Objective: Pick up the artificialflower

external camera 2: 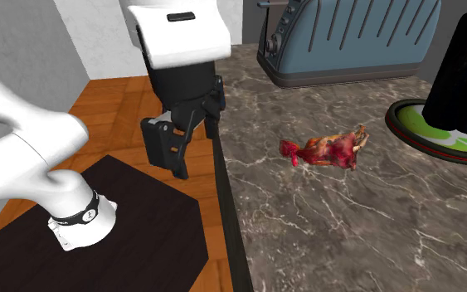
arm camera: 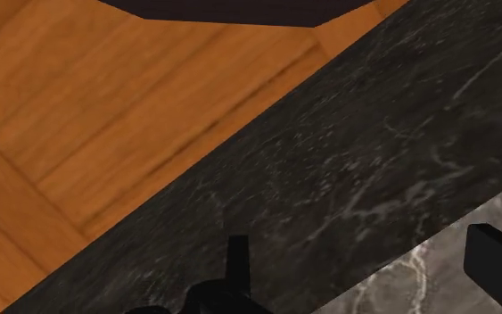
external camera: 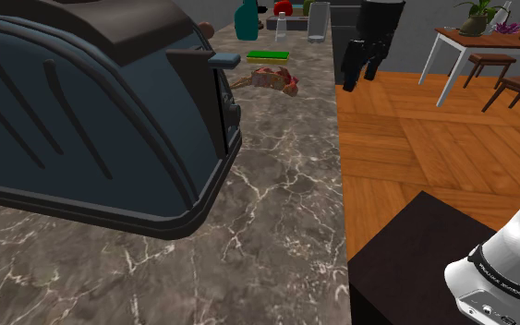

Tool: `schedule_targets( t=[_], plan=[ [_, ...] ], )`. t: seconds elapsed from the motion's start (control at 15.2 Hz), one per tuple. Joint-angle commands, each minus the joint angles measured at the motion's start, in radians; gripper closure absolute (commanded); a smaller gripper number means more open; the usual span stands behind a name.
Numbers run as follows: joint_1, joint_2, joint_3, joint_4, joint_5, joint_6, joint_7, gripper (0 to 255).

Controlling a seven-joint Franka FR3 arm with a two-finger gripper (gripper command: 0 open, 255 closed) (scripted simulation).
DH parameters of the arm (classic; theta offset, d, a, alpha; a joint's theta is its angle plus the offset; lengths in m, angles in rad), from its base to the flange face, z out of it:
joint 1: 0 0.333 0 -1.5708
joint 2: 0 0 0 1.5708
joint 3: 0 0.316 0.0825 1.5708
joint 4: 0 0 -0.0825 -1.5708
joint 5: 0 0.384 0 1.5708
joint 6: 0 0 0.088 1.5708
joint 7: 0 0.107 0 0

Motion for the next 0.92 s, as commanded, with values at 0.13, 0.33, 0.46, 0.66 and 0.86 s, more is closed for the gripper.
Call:
schedule_targets(
  t=[0.13,0.33,0.46,0.66,0.86],
  plan=[
    [0.003,0.16,0.062,0.164,-0.037,-0.009,0.086,0],
    [0.011,0.286,0.103,0.304,-0.081,-0.034,0.149,0],
    [0.021,0.376,0.127,0.408,-0.117,-0.059,0.191,0],
    [0.049,0.52,0.157,0.587,-0.18,-0.113,0.252,0],
    [0.056,0.539,0.157,0.584,-0.189,-0.095,0.263,0]
  ],
)
